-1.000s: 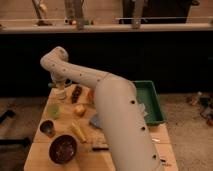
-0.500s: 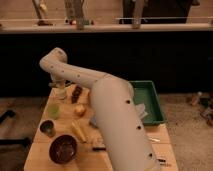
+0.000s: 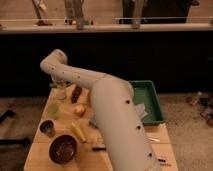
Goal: Place pepper in paper cup
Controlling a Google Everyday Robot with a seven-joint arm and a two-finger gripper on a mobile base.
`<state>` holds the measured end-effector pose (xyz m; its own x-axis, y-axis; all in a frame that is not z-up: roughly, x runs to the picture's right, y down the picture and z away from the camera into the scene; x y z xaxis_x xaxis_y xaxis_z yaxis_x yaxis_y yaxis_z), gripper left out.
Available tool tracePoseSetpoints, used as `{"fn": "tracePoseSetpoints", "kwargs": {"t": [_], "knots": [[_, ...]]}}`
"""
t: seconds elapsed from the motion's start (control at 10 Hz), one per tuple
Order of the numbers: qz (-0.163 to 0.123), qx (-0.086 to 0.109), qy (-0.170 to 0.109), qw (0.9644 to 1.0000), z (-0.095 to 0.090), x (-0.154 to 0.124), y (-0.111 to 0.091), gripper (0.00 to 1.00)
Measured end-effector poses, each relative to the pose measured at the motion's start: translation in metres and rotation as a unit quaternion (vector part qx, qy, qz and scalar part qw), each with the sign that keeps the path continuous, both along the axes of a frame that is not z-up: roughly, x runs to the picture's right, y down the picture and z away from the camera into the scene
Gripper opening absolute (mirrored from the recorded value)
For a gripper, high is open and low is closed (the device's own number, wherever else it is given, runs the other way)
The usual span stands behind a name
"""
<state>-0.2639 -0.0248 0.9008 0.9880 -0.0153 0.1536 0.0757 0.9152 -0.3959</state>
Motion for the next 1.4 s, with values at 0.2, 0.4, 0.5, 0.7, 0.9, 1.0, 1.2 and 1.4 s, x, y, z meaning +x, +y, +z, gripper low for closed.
{"fn": "tracePoseSetpoints", "kwargs": {"t": [0.2, 0.4, 0.5, 0.7, 0.9, 1.0, 1.2, 1.4], "knots": [[0.001, -0.001, 0.000, 1.0000, 0.0024, 0.0002, 0.0006, 0.00], [0.000, -0.001, 0.000, 1.0000, 0.0024, 0.0001, 0.0006, 0.04], [0.000, -0.001, 0.000, 1.0000, 0.0025, 0.0003, 0.0006, 0.13], [0.000, -0.001, 0.000, 1.0000, 0.0024, 0.0004, 0.0005, 0.33], [0.001, -0.001, 0.000, 1.0000, 0.0025, 0.0005, 0.0004, 0.52], [0.001, -0.001, 0.000, 1.0000, 0.0025, 0.0006, 0.0004, 0.61], [0.001, -0.001, 0.000, 1.0000, 0.0026, 0.0009, 0.0003, 0.78], [0.001, -0.001, 0.000, 1.0000, 0.0030, 0.0011, 0.0006, 0.80]]}}
